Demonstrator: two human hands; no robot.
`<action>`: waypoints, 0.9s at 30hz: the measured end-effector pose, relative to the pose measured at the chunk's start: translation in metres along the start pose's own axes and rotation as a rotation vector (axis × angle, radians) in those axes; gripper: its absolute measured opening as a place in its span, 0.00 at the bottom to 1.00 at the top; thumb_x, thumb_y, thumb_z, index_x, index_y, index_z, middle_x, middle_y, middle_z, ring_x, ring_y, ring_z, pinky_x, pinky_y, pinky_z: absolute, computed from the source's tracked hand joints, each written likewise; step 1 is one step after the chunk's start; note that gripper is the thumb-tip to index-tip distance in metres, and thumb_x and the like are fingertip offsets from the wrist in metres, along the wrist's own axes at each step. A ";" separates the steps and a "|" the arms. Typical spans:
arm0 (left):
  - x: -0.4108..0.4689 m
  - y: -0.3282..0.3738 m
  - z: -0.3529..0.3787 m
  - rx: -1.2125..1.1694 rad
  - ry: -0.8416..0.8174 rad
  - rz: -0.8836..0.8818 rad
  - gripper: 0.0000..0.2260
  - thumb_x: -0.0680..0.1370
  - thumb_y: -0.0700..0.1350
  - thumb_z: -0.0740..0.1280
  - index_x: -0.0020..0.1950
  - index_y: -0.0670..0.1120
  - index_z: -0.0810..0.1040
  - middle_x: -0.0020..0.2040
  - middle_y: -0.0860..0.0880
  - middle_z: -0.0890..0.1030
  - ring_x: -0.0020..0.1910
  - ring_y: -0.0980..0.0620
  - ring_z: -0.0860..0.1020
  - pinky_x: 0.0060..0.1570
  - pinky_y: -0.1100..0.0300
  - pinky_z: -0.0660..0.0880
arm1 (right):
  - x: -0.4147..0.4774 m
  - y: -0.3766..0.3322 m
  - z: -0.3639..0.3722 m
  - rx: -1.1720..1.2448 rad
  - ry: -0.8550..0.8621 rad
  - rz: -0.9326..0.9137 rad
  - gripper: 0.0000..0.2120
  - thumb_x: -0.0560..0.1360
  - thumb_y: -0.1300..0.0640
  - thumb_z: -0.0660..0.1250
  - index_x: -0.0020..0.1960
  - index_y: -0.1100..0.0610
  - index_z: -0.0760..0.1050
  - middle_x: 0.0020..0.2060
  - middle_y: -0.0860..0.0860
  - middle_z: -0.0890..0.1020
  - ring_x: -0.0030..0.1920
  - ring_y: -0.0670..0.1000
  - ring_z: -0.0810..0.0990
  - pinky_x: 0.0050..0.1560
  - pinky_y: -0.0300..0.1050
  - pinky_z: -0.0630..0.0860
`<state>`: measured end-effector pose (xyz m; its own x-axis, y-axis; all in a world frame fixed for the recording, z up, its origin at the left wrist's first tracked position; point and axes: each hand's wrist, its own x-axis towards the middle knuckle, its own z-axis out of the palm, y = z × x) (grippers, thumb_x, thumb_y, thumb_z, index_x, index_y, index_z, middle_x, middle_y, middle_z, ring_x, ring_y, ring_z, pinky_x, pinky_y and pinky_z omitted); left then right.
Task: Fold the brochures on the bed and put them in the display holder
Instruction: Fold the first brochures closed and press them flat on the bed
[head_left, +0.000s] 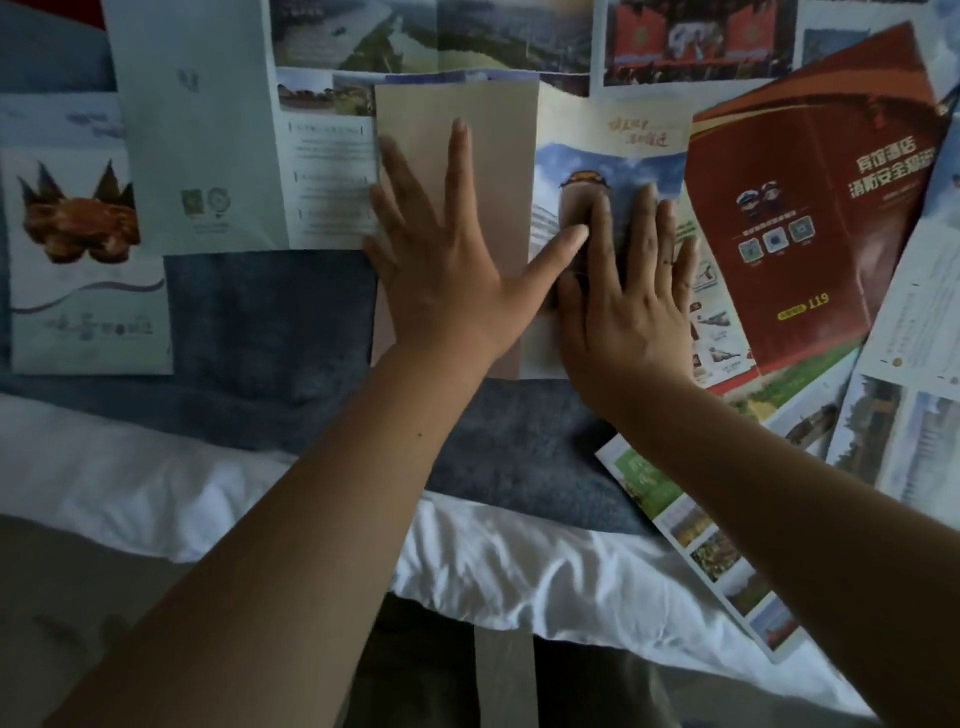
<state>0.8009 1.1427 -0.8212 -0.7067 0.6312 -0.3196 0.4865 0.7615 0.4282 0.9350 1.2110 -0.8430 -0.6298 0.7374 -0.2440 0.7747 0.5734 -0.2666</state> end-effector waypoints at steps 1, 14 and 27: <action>0.001 0.001 -0.001 -0.009 -0.015 -0.008 0.52 0.70 0.81 0.57 0.85 0.57 0.42 0.84 0.38 0.39 0.82 0.31 0.43 0.77 0.30 0.48 | 0.001 -0.004 0.001 0.017 -0.015 -0.010 0.30 0.86 0.43 0.45 0.84 0.51 0.42 0.83 0.59 0.43 0.82 0.59 0.39 0.80 0.55 0.34; -0.015 -0.061 -0.096 -0.128 0.247 0.228 0.25 0.81 0.51 0.68 0.78 0.48 0.71 0.65 0.50 0.83 0.60 0.48 0.82 0.55 0.55 0.80 | 0.007 -0.097 -0.005 0.194 -0.081 -0.305 0.29 0.85 0.45 0.45 0.84 0.50 0.44 0.83 0.56 0.45 0.83 0.59 0.40 0.81 0.57 0.37; 0.003 -0.165 -0.073 0.182 0.282 0.101 0.29 0.81 0.48 0.66 0.81 0.44 0.65 0.80 0.35 0.63 0.75 0.33 0.67 0.71 0.40 0.69 | 0.013 -0.149 0.041 -0.086 -0.120 -0.354 0.33 0.84 0.41 0.47 0.84 0.55 0.51 0.82 0.63 0.47 0.82 0.63 0.43 0.80 0.64 0.40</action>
<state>0.6808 1.0078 -0.8308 -0.7521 0.6585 -0.0263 0.6268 0.7272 0.2798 0.8091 1.1204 -0.8452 -0.8574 0.4446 -0.2594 0.5069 0.8168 -0.2756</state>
